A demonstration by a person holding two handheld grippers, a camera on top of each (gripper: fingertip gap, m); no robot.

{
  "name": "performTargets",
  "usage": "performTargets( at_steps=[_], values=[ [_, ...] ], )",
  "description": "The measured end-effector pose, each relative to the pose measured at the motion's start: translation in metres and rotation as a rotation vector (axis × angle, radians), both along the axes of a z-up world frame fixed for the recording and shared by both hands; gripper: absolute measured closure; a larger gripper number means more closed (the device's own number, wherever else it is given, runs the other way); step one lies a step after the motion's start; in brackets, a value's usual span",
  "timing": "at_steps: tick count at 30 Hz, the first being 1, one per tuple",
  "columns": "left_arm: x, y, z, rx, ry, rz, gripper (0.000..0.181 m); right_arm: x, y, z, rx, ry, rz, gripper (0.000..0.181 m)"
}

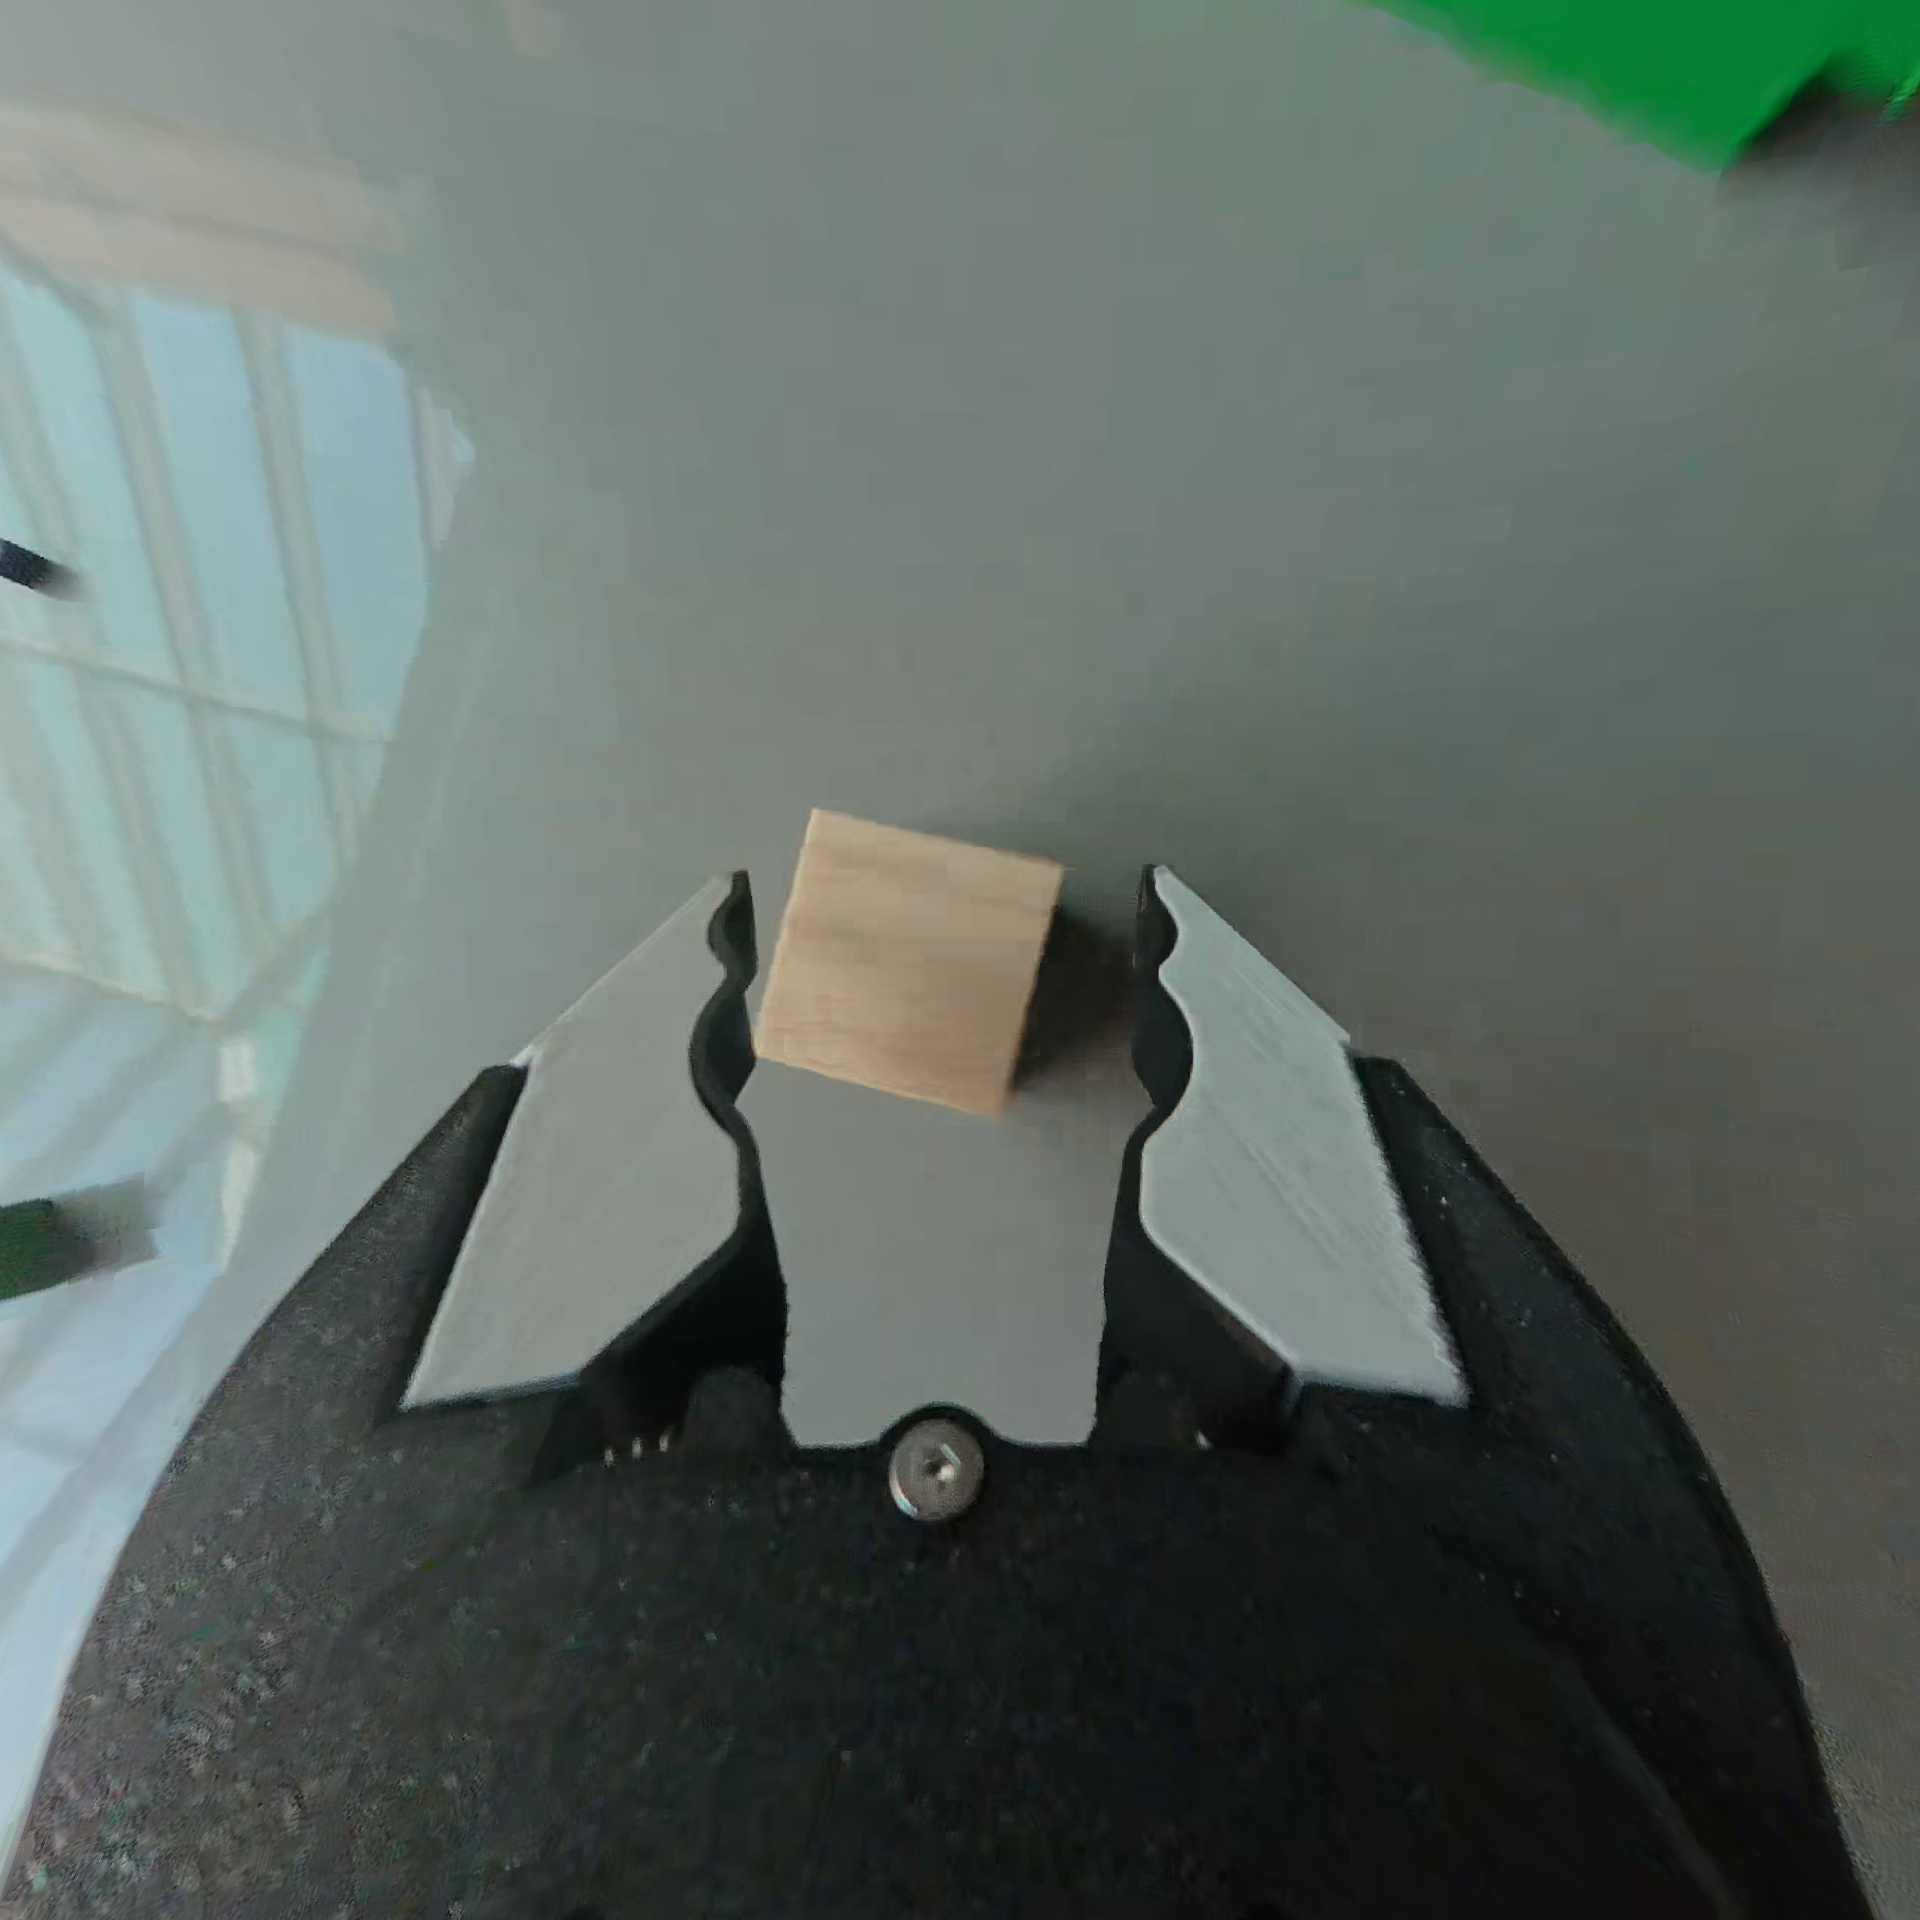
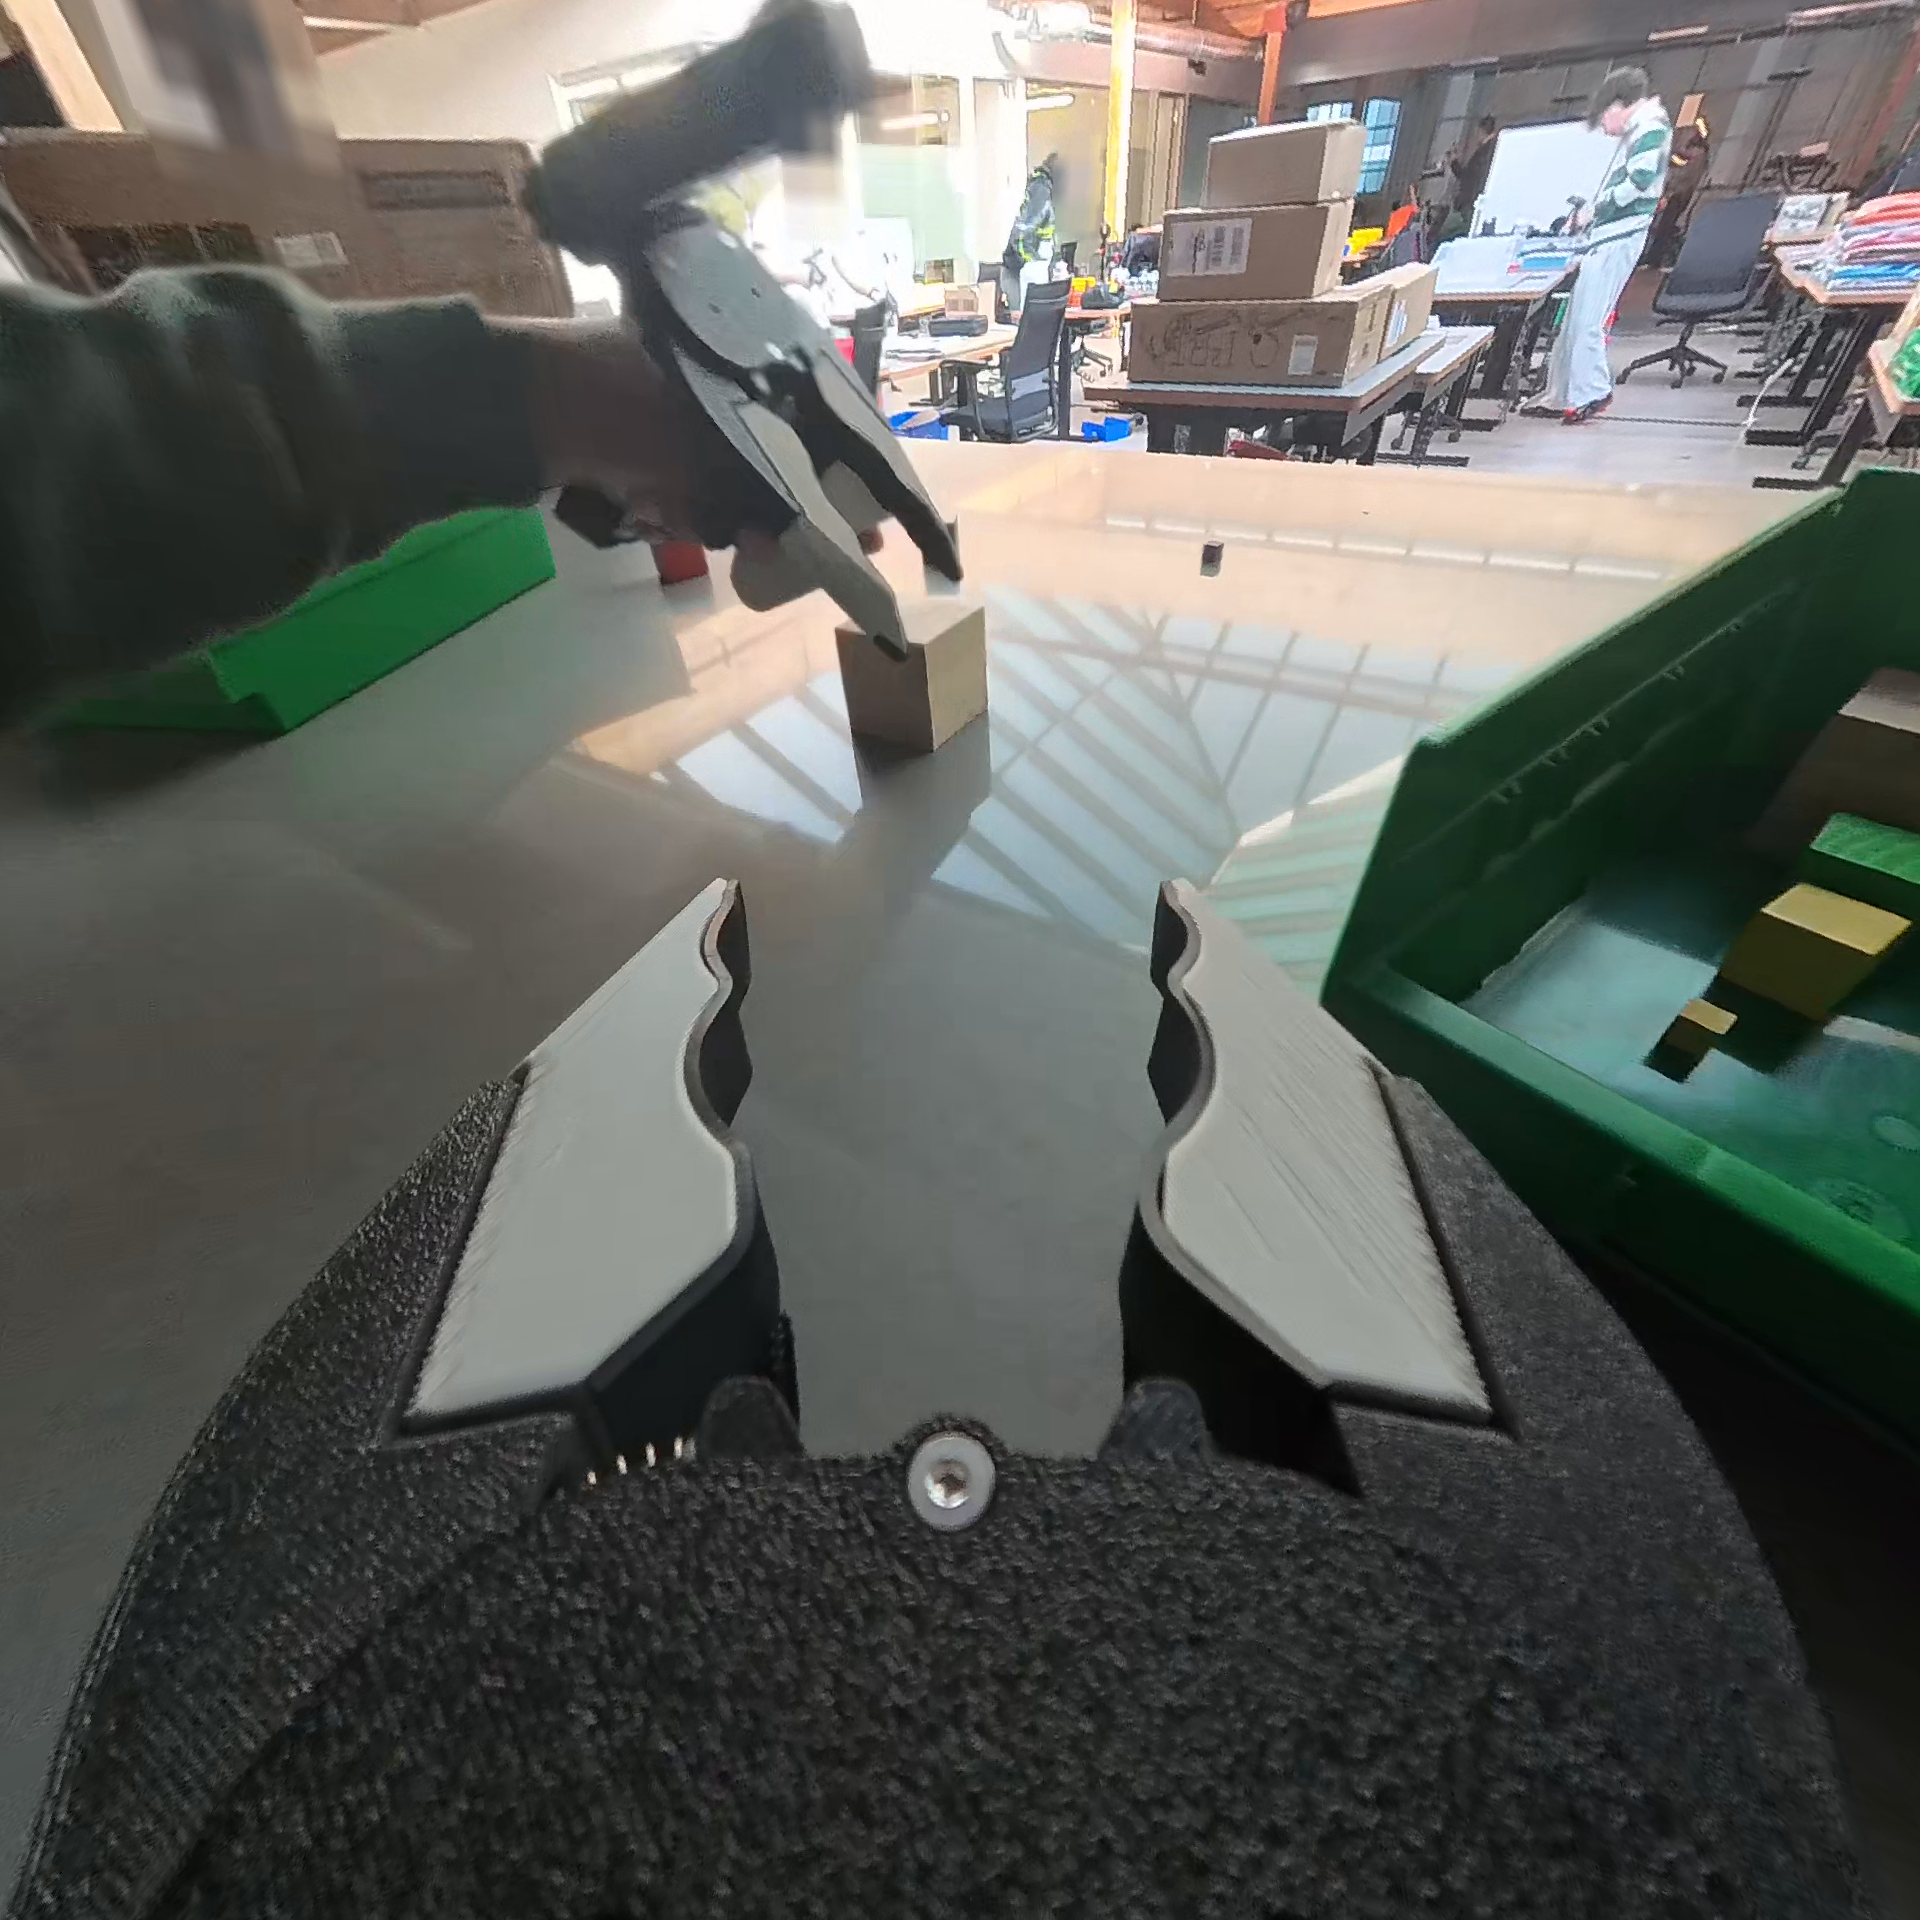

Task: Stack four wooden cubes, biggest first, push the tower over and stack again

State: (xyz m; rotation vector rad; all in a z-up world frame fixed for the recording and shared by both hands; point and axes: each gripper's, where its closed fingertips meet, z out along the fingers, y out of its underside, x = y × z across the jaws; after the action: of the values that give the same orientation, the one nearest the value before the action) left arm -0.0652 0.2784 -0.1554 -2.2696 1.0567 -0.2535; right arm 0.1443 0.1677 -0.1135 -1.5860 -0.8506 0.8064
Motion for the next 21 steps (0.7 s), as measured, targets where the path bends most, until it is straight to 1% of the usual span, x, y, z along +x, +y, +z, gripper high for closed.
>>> performTargets(
  at_steps=[2, 3, 4, 6, 10, 13, 15, 17, 18, 20, 21],
  values=[
    [0.011, -0.013, 0.024, 0.152, -0.095, 0.06, 0.106, -0.001, -0.002, 0.002, 0.004, 0.005, 0.002, 0.103],
    [0.015, -0.022, 0.034, 0.229, -0.132, 0.104, 0.109, -0.002, -0.004, 0.004, 0.006, 0.007, 0.004, 0.103],
    [0.015, -0.033, 0.042, 0.291, -0.157, 0.172, 0.113, -0.004, -0.005, 0.006, 0.009, 0.01, 0.008, 0.103],
    [0.012, -0.059, 0.049, 0.383, -0.187, 0.33, 0.116, -0.009, -0.012, 0.011, 0.018, 0.013, 0.024, 0.104],
    [0.003, -0.122, 0.045, 0.475, -0.256, 0.654, 0.12, -0.031, -0.04, 0.025, 0.033, 0.037, 0.095, 0.106],
    [-0.004, -0.168, 0.036, 0.509, -0.25, 0.842, 0.124, -0.054, -0.074, 0.035, 0.047, 0.049, 0.167, 0.108],
    [-0.005, -0.194, 0.032, 0.52, -0.248, 0.928, 0.129, -0.069, -0.101, 0.042, 0.058, 0.063, 0.216, 0.114],
    [-0.005, -0.213, 0.028, 0.538, -0.213, 0.974, 0.137, -0.081, -0.132, 0.051, 0.069, 0.09, 0.273, 0.125],
    [-0.006, -0.22, 0.025, 0.545, -0.179, 0.985, 0.142, -0.087, -0.15, 0.058, 0.076, 0.117, 0.313, 0.136],
    [-0.008, -0.229, 0.022, 0.549, -0.134, 0.998, 0.156, -0.099, -0.19, 0.073, 0.09, 0.163, 0.404, 0.168],
    [-0.008, -0.231, 0.022, 0.547, -0.118, 0.999, 0.163, -0.106, -0.21, 0.079, 0.09, 0.169, 0.454, 0.178]
  ],
)
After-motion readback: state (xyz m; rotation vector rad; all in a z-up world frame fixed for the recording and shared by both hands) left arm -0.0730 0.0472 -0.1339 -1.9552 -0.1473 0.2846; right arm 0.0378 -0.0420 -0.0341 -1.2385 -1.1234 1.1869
